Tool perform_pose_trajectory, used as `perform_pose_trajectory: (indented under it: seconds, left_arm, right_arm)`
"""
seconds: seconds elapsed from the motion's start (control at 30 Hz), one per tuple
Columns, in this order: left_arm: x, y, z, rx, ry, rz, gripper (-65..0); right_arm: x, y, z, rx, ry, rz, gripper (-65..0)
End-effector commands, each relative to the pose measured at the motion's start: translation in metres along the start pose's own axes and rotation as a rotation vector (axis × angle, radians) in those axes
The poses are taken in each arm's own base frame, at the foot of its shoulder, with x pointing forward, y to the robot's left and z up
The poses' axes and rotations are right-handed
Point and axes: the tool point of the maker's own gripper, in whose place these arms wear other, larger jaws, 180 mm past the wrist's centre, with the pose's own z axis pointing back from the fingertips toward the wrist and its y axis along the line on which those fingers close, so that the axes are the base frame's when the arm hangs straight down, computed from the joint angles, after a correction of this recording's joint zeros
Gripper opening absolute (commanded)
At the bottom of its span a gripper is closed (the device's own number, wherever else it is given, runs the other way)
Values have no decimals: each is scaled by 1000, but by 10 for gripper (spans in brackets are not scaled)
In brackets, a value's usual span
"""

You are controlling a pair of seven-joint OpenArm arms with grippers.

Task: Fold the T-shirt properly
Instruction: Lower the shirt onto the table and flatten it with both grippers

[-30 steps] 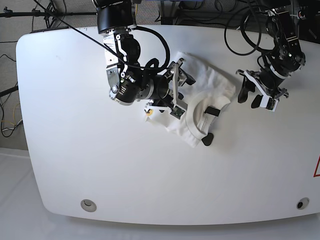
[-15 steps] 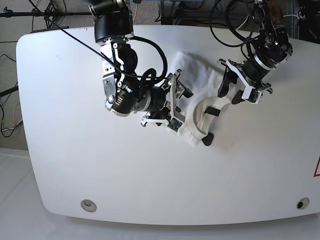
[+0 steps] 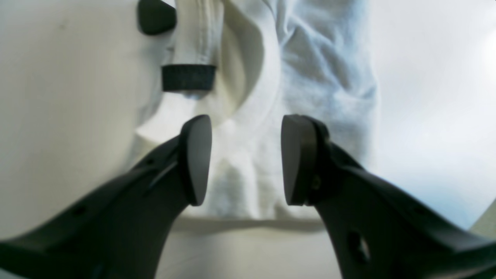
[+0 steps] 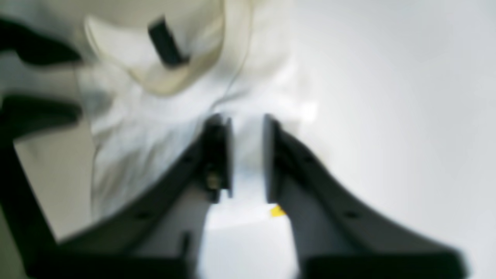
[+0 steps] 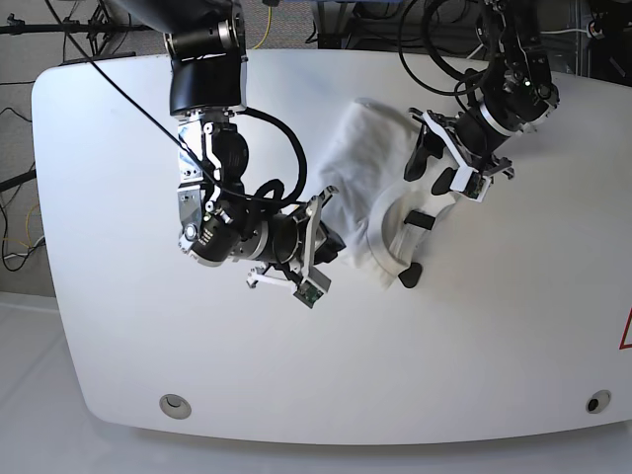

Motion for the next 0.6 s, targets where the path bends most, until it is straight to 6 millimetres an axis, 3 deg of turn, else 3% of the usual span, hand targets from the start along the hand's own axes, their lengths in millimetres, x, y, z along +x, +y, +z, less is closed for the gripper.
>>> perform_pose_trajectory:
  seconds: [0.0, 0.23, 0.57]
  left_arm:
    - [11, -6, 0, -13, -48, 9, -384]
    - [-12, -14, 6, -22, 2, 43, -384]
    - [-31, -16, 10, -19, 49, 67, -384]
  right_arm:
    - [23, -9, 6, -10, -64, 29, -650]
    - [18, -30, -11, 10, -47, -30, -650]
    - [-13, -49, -30, 30, -69, -151, -650]
